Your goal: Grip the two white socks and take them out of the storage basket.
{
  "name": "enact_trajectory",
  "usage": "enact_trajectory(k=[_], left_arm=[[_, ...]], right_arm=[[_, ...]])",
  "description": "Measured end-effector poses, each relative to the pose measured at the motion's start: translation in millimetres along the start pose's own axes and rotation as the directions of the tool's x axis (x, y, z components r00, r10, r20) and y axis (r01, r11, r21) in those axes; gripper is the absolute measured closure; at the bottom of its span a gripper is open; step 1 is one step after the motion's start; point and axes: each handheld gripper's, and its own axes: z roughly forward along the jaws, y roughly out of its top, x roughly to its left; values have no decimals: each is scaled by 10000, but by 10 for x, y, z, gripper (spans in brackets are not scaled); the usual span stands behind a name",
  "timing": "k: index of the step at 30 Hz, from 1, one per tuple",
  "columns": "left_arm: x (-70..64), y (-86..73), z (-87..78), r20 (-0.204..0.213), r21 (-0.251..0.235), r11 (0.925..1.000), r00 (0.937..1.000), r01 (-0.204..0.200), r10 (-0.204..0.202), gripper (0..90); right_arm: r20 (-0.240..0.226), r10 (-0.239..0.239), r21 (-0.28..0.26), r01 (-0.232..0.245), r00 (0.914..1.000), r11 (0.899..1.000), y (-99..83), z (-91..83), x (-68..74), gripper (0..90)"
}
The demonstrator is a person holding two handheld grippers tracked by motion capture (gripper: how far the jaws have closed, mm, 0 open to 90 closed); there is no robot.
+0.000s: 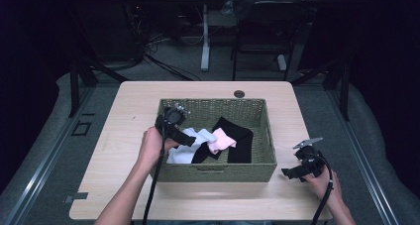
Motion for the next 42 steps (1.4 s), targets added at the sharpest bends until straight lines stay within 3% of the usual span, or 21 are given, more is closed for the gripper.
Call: enact_trajectory(k=[3, 7, 8, 10, 11, 14, 15, 17, 18, 19, 21, 23, 24, 27, 31, 36, 42], left_arm=[[-69, 47, 109, -23, 290, 9993, 9997, -223, 224, 145], [-146, 100, 229, 10, 732, 9963, 9990, -451, 452, 155], [-178, 125, 282, -109, 1082, 9923, 9981, -597, 612, 155], [-192, 135, 310, -251, 1208, 9903, 9971, -690, 725, 169], [-217, 155, 350, -641, 1463, 9857, 9936, -831, 933, 190], [-227, 176, 414, -644, 1815, 9794, 9928, -881, 1012, 232], [-227, 190, 459, -711, 2088, 9732, 9910, -964, 1134, 309], [-224, 195, 475, -713, 2111, 9728, 9911, -950, 1122, 418], [-218, 200, 483, -701, 2117, 9729, 9915, -925, 1095, 418], [-201, 202, 493, -650, 2053, 9747, 9925, -886, 1039, 539], [-192, 203, 502, -586, 2079, 9737, 9924, -936, 1079, 651], [-181, 200, 519, -481, 2120, 9724, 9927, -977, 1103, 695], [-181, 198, 522, -469, 2073, 9735, 9930, -963, 1082, 798], [-175, 205, 493, -405, 1925, 9762, 9931, -1001, 1098, 840], [-162, 212, 364, -331, 1443, 9855, 9950, -890, 947, 840], [-157, 209, 233, -261, 1130, 9901, 9958, -839, 873, 825], [-160, 198, 272, -233, 1413, 9864, 9959, -838, 879, 797]], right_arm=[[-49, -29, 26, 29, 10000, 10000, 2, -8, -2, 1], [43, -17, -32, 17, 10000, 10000, 0, -10, 0, 1], [35, -10, -29, 11, 10000, 10000, 0, -11, 0, 1], [29, -30, -50, 30, 10000, 10000, -1, -9, 0, 0], [26, -31, -50, 32, 10000, 10000, 0, -9, 1, 1], [20, -37, -23, 37, 10000, 10000, 2, -10, 2, 0], [25, -52, -39, 52, 10000, 10000, 2, -10, 2, 1], [-16, -27, -91, 26, 10000, 10000, 2, -15, 1, 1], [-16, -27, -91, 26, 10000, 10000, 2, -15, 1, 1], [51, -59, -60, 59, 10000, 10000, 1, -20, -5, 1], [80, -88, -10, 88, 9999, 10000, 0, -19, -7, 1], [66, -83, -10, 83, 9999, 10000, 0, -18, -6, 1], [-33, -31, -70, 30, 10000, 10000, 0, -19, -1, 2], [41, -47, -52, 47, 10000, 10000, 0, -20, -5, 2], [24, 106, -202, -106, 9999, 9997, -7, -4, -1, 3], [73, -69, -8, 69, 9999, 10000, -1, -20, -6, 3], [-6, -27, -78, 27, 10000, 10000, 3, -17, 3, 3]])
